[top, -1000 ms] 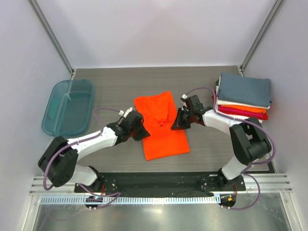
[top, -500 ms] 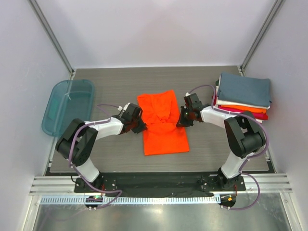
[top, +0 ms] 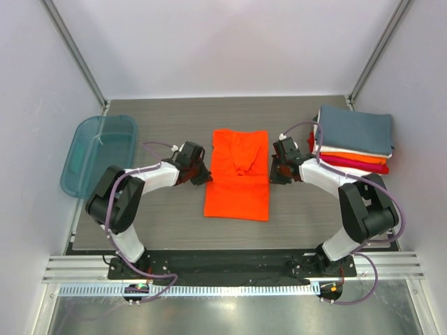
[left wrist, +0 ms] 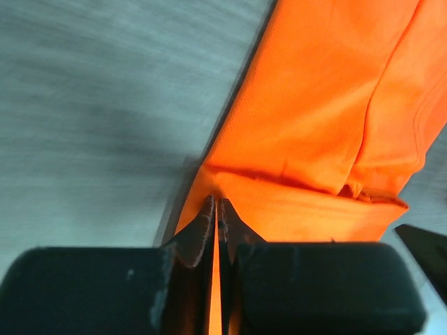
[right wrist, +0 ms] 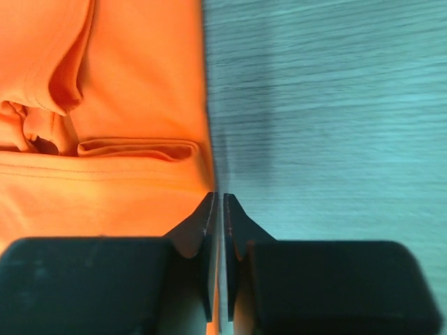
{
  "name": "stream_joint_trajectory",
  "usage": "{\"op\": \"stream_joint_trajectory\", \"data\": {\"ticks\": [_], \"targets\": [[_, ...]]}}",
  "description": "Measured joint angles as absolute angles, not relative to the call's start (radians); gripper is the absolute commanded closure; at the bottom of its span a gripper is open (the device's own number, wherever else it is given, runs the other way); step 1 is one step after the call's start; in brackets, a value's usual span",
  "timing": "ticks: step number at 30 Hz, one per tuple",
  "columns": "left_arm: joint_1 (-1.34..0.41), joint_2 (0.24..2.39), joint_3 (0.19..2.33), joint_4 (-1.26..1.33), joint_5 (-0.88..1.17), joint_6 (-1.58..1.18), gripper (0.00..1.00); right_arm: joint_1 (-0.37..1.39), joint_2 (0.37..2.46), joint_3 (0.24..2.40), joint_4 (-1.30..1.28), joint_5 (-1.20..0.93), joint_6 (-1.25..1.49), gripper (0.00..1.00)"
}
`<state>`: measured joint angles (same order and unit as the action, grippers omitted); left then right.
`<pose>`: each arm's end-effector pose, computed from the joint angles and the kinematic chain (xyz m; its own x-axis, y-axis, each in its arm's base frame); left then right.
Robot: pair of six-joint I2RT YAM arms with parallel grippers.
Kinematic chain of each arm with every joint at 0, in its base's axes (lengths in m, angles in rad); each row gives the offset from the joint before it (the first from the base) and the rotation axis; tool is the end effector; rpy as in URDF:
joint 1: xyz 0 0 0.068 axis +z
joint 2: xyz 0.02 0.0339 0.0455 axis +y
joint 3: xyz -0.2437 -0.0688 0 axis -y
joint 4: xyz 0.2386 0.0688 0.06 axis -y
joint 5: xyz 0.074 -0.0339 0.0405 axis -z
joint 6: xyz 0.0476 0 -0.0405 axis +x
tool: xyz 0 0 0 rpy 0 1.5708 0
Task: Fold and stack the t-shirts
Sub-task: Fold the tshirt
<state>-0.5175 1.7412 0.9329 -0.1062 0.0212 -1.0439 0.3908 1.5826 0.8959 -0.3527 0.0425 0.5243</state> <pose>0.2982 -0.1709 0.1262 -0.7835 -0.5484 -0.2923 -0.3408 0.7725 -0.5359 0.2847 0.1151 0.1475 -0.8706 0.1823 -0.4570 0.0868 0.9712 0.2220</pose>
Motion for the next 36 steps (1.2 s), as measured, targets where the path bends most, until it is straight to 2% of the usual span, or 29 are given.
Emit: {"op": "stream_joint_trajectory", "data": {"ticks": [4, 6, 11, 16, 26, 36], "targets": [[-0.527, 1.644, 0.925, -0.201, 0.002, -1.019, 0.83, 0.392, 1.509, 0.896, -0.383, 0.051, 0.525, 0.84], [-0.542, 1.579, 0.925, -0.236, -0.011, -1.01, 0.81, 0.402, 1.469, 0.896, -0.389, 0.043, 0.533, 0.85], [-0.652, 1.449, 0.933, -0.284, -0.035, -1.017, 0.85, 0.484, 1.43, 0.896, -0.385, -0.019, 0.58, 0.92], [-0.74, 1.477, 0.938, -0.282, 0.004, -1.04, 0.91, 0.561, 1.467, 0.896, -0.354, -0.089, 0.641, 0.96], [-0.731, 1.602, 0.933, -0.271, -0.017, -1.043, 0.97, 0.595, 1.576, 0.85, -0.276, -0.113, 0.714, 0.99], [-0.664, 1.623, 0.829, -0.207, -0.036, -1.045, 0.99, 0.572, 1.548, 0.813, -0.351, 0.03, 0.696, 0.99]]}}
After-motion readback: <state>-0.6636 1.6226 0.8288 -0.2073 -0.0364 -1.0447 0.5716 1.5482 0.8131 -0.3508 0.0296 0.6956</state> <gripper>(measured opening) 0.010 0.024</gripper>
